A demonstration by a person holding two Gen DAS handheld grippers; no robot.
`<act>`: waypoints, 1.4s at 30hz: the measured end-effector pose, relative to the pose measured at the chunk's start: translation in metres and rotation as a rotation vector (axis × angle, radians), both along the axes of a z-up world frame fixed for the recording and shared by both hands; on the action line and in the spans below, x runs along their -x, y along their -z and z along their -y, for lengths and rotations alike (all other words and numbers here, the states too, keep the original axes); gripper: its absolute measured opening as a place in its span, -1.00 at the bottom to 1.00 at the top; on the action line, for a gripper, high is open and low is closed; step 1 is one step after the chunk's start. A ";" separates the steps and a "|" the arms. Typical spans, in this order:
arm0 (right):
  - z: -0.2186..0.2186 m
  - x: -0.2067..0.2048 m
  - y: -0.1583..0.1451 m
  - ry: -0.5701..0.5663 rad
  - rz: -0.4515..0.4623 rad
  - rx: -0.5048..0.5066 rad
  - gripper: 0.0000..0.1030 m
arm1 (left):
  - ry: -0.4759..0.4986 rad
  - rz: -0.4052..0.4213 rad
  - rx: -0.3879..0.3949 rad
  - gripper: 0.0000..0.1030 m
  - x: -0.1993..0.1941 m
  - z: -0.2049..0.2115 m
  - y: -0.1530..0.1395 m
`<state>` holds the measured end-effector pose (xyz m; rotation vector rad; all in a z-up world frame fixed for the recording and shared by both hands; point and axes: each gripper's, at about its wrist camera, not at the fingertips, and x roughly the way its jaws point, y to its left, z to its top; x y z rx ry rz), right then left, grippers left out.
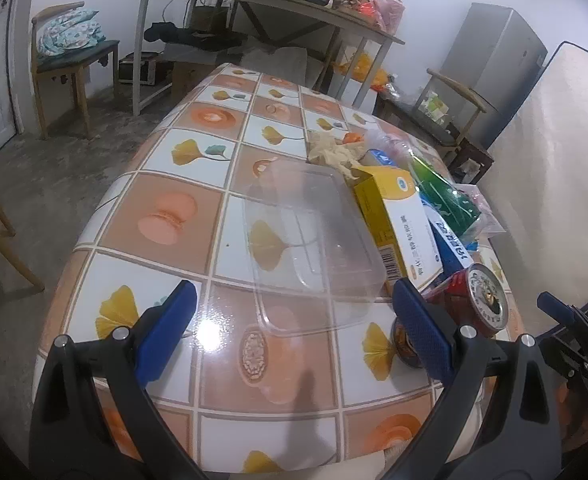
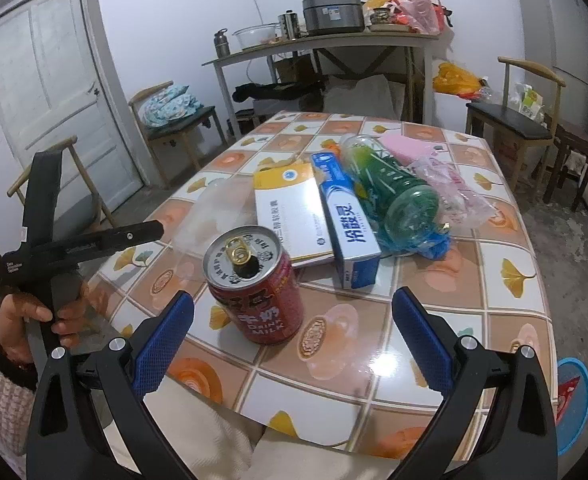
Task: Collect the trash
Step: 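Move the right tool toward the red milk can on the table, then close the right tool around the red milk can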
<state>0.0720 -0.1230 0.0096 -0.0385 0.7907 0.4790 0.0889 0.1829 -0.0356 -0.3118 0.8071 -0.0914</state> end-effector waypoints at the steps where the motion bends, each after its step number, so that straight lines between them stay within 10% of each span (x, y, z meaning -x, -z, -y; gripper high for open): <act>1: -0.003 0.000 0.001 -0.007 -0.001 0.001 0.87 | -0.005 -0.005 -0.003 0.83 -0.001 -0.001 0.001; 26: -0.063 -0.013 0.029 -0.068 0.022 0.020 0.87 | -0.066 -0.016 -0.001 0.83 0.008 -0.026 0.007; 42: -0.063 -0.033 0.038 0.047 0.055 0.047 0.81 | 0.118 -0.028 -0.019 0.83 -0.060 0.023 -0.002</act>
